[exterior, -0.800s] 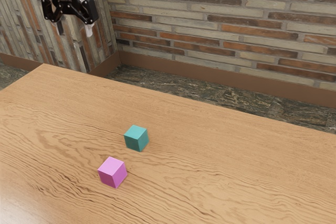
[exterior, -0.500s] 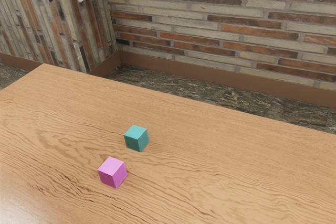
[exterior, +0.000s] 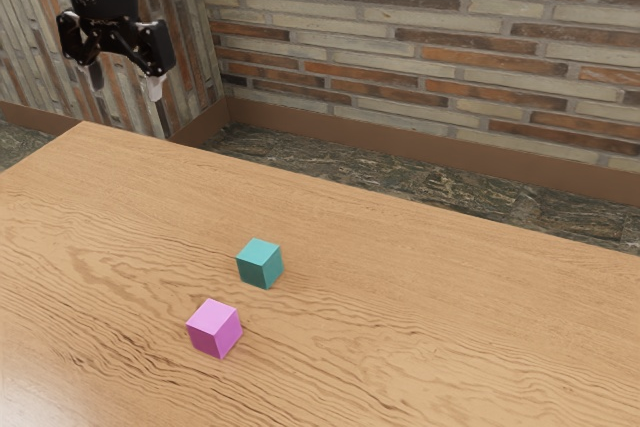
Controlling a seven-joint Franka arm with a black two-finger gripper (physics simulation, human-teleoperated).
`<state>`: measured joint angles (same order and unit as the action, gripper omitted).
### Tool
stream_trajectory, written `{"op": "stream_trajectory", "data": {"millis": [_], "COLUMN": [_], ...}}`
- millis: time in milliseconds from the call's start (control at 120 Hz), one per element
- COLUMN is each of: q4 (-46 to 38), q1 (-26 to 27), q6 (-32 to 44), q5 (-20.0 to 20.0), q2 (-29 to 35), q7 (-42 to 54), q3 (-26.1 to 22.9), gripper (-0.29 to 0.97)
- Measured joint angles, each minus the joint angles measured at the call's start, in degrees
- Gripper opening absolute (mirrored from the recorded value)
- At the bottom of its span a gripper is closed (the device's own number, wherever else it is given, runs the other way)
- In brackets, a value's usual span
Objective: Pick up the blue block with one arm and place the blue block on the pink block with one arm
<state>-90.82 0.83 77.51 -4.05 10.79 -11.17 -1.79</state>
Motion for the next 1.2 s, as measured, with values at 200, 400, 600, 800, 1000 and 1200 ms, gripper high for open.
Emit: {"op": "stream_trajectory", "data": {"millis": [200, 400, 600, 800, 1000, 1200], "q4": [-29.4, -29.9, -18.8, -12.1, -11.7, -17.7], "q1": [0.8, 0.8, 0.7, 0.7, 0.7, 0.9], "q6": [16.5, 31.3, 40.8, 46.5, 52.5, 56.1], "q5": [0.4, 1.2, 1.4, 1.5, 1.6, 1.5], "q2": [4.9, -8.7, -23.1, -32.9, -36.9, -32.7], "q7": [-0.5, -0.4, 1.2, 3.2, 5.6, 9.5], "q3": [4.0, 3.9, 3.8, 3.8, 3.8, 3.1], "gripper": [0.68, 0.68, 0.68, 0.68, 0.68, 0.68]}}
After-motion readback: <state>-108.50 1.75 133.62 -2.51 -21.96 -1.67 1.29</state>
